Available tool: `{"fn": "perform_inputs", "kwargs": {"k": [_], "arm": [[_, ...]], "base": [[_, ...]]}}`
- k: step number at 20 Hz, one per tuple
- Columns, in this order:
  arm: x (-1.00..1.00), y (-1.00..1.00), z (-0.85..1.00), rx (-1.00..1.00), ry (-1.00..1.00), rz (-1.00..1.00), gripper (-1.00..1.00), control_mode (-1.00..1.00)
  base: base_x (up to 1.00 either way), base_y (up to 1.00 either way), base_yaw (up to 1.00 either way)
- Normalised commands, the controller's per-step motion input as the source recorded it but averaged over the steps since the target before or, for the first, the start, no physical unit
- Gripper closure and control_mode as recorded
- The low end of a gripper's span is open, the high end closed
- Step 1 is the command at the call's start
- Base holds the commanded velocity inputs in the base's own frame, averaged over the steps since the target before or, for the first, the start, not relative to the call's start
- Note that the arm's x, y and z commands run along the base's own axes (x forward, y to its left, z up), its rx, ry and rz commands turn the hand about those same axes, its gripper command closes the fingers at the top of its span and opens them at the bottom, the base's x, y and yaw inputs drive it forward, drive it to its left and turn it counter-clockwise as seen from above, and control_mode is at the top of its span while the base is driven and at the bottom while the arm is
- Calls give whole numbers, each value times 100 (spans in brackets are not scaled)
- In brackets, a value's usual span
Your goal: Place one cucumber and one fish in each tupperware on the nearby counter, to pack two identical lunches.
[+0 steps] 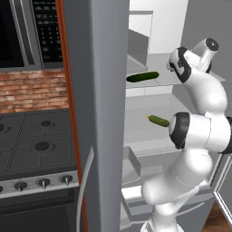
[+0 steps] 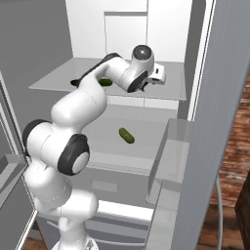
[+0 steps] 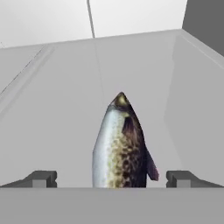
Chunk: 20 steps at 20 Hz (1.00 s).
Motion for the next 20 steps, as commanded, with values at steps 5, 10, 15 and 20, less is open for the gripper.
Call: {"fn": "perform_inputs", "kwargs": {"k": [5, 10, 15, 20], "arm": [[29, -2, -27, 0, 0, 4, -100, -100], [8, 0, -61, 0, 0, 0, 100, -100], [-19, 2, -96, -6, 4, 0, 100, -100], [-65, 40, -100, -5, -2, 0, 100, -100]], "base": [[0, 0, 0], [0, 0, 0], [0, 0, 0], [0, 0, 0]]}}
